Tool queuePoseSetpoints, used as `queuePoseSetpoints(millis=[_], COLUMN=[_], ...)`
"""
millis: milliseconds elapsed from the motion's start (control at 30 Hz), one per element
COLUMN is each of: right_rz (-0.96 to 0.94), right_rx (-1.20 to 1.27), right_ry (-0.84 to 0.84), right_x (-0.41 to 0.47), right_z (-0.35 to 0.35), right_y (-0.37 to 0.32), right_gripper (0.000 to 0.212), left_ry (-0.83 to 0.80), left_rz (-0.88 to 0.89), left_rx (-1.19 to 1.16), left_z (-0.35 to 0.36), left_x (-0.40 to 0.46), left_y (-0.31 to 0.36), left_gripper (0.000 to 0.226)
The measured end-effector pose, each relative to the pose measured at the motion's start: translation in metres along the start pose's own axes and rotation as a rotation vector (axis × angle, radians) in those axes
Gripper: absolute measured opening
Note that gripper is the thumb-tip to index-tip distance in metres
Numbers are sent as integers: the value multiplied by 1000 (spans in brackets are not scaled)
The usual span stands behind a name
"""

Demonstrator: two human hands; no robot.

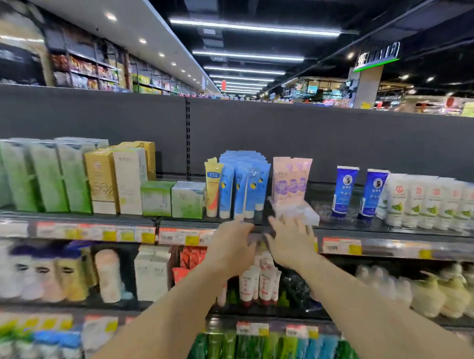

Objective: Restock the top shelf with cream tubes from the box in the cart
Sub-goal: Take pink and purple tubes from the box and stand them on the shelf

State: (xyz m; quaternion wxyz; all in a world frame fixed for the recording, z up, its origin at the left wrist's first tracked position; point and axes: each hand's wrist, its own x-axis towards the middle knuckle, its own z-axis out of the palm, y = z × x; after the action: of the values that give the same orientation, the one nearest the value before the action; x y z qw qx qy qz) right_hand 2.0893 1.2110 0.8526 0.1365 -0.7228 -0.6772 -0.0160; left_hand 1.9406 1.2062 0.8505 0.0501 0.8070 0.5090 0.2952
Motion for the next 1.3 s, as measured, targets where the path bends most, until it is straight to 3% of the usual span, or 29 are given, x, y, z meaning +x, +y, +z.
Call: queuePoseSetpoints(millis=[200, 533, 867, 1033, 1300], right_rz=[-138, -443, -467, -360, -218], right_rx=[53, 71, 129, 120, 112], right_ry=[-153, -263, -460, -626, -841], right_x=[-51, -107, -127, -140, -172], right_z=[38, 101, 237, 310, 423], right_y=[-68, -258, -461, -480, -446], right_gripper=[59, 63, 59, 62, 58], left_ry=[-78, -74, -198, -335, -613], left_rz=[-268, -569, -747, -773, -906], left_rx=[251, 459, 449, 369, 141], left_z=[-20, -108, -138, -98, 22], left_x=[-90, -225, -327, -361, -437], left_y=[-54, -202, -428, -489, -535], left_gripper=[61, 62, 64, 66, 65])
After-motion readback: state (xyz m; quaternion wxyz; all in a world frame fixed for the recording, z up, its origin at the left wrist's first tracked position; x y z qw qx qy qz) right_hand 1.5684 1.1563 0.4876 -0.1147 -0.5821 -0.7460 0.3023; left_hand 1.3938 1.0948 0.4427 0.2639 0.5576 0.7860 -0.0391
